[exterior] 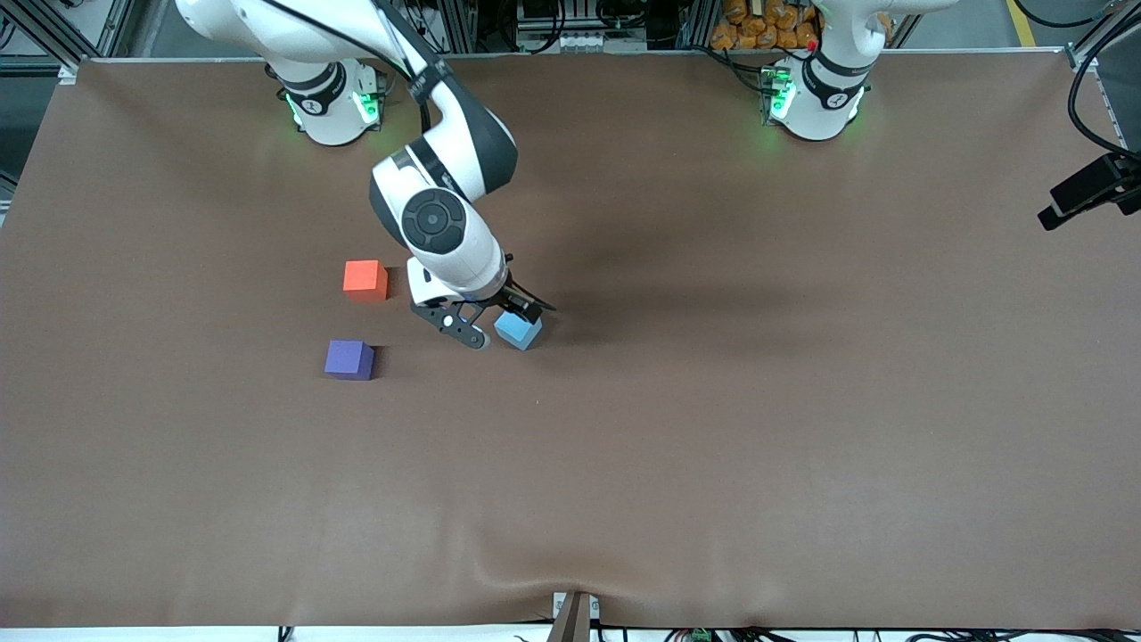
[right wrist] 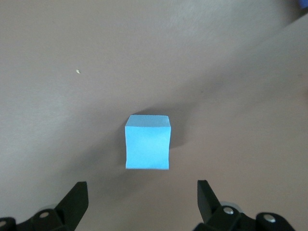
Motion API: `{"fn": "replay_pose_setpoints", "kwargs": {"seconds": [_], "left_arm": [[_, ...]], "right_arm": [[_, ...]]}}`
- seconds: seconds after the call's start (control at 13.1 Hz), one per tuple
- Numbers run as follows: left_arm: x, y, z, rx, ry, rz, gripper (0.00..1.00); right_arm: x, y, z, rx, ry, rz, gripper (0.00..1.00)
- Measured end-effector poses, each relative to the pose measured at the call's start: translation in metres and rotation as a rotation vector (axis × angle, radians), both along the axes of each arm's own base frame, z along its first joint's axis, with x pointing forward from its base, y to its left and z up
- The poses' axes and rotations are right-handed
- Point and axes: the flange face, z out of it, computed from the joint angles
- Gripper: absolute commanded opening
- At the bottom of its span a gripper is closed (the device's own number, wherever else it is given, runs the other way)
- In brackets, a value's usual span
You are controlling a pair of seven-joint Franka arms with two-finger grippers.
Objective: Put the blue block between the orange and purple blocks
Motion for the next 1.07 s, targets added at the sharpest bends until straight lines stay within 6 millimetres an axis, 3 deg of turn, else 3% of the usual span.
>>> {"fn": "replay_pose_setpoints", "kwargs": {"seconds": [0.23,0.84,0.92,1.0,1.07], "left_arm": [[0.000,-0.003,0.000,0.000,-0.005,-0.006,1.00],[0.003,-0.014,0.000,0.001,-0.018,-0.024,1.00],[0.003,-0.014,0.000,0.001,-0.019,-0.024,1.00],[0.003,-0.013,0.000,0.001,-0.023,-0.023,1.00],[0.004,-0.013,0.001,0.001,-0.029,-0.023,1.00]], "right_arm": [[-0.014,0.014,-0.048,-0.022,0.013,0.027,1.00],[-0.017,0.020,-0.100,-0.071,-0.027,0.040,1.00],[-0.015,0.021,-0.101,-0.064,-0.041,0.024,0.92],[-0.013,0.021,-0.100,-0.055,-0.057,0.005,0.60],[-0.011,0.022,-0.099,-0.049,-0.066,-0.004,0.37]]}}
